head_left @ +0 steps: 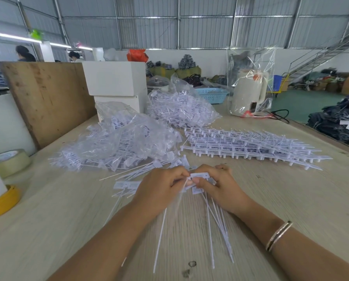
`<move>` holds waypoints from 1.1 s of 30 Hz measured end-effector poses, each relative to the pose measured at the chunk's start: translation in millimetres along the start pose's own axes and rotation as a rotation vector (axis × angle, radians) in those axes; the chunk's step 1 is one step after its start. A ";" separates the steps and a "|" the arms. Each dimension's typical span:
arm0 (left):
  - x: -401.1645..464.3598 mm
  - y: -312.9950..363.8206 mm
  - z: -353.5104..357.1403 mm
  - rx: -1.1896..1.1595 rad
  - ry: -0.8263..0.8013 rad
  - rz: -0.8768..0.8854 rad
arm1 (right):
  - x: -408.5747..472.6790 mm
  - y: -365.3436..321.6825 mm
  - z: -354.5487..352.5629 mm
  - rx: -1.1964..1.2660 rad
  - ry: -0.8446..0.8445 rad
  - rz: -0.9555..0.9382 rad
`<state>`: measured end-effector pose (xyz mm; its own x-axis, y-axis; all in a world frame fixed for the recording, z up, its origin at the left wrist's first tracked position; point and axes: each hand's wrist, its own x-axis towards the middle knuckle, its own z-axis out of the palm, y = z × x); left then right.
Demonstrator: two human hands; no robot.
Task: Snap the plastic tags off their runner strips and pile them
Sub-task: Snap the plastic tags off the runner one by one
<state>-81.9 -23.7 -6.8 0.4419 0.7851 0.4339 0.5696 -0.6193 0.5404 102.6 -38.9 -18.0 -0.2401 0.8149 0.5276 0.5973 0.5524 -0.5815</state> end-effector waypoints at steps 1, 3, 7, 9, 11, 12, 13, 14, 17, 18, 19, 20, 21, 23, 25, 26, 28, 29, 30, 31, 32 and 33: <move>-0.4 1.1 0.1 -0.061 -0.014 -0.003 | -0.3 0.9 -0.2 -0.047 0.006 -0.015; -0.6 1.8 -0.6 -0.112 -0.024 -0.016 | -0.7 0.2 -0.6 -0.091 0.020 -0.038; 0.9 2.7 0.2 -0.032 0.045 -0.015 | 1.1 -4.2 0.5 0.048 0.065 0.017; 1.5 5.0 1.6 -0.075 0.060 0.002 | 2.5 -6.5 0.1 0.270 0.082 0.049; 1.1 7.0 2.8 -0.105 0.060 0.026 | 2.9 -8.5 -1.4 0.457 0.080 0.075; 0.8 7.0 3.6 -0.111 0.057 0.039 | 2.9 -8.3 -2.0 0.500 0.071 0.085; 0.2 7.4 4.3 -0.122 0.059 0.049 | 2.6 -7.7 -2.0 0.530 0.063 0.092; -0.1 7.6 5.0 -0.148 0.066 0.049 | 2.7 -7.4 -1.9 0.561 0.065 0.093; 0.2 6.3 5.0 -0.278 0.100 -0.037 | 3.0 -6.5 -5.1 0.693 0.177 0.143; 0.5 5.2 4.4 -0.295 0.103 -0.058 | 3.2 -4.4 -7.6 0.706 0.219 0.166; 0.6 4.1 4.0 -0.276 0.103 -0.056 | 3.0 -1.9 -9.6 0.677 0.237 0.180; 0.4 3.3 3.6 -0.229 0.101 -0.038 | 2.9 0.6 -11.0 0.600 0.228 0.189; -0.5 3.4 3.5 -0.167 0.096 -0.014 | 2.9 3.0 -11.3 0.473 0.198 0.197; -2.0 5.4 4.7 -0.094 0.091 0.025 | 4.9 8.8 -9.1 0.158 0.125 0.199; -2.6 6.7 5.9 -0.055 0.095 0.029 | 7.4 12.3 -4.3 -0.112 0.051 0.235; -2.5 7.2 6.1 -0.024 0.102 0.026 | 7.3 13.7 -2.1 -0.203 0.020 0.270; -2.6 7.8 5.7 0.036 0.120 0.026 | 6.2 13.7 -1.0 -0.260 -0.011 0.338; -2.8 8.1 5.4 0.058 0.130 0.026 | 5.2 13.3 -0.9 -0.269 -0.026 0.347; -3.2 8.5 4.9 0.081 0.143 0.028 | 4.4 13.2 -0.8 -0.283 -0.046 0.346; -3.3 8.8 4.4 0.109 0.155 0.030 | 3.9 13.6 -0.4 -0.300 -0.067 0.338; -3.4 9.0 3.9 0.141 0.163 0.031 | 3.9 13.0 -0.4 -0.314 -0.087 0.331; -3.1 9.1 3.5 0.169 0.165 0.031 | 4.3 11.9 -0.5 -0.320 -0.097 0.326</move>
<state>-75.7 -31.7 -5.8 0.3497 0.7449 0.5683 0.6714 -0.6223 0.4026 109.1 -28.9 -22.4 -0.0621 0.9582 0.2794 0.8559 0.1951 -0.4790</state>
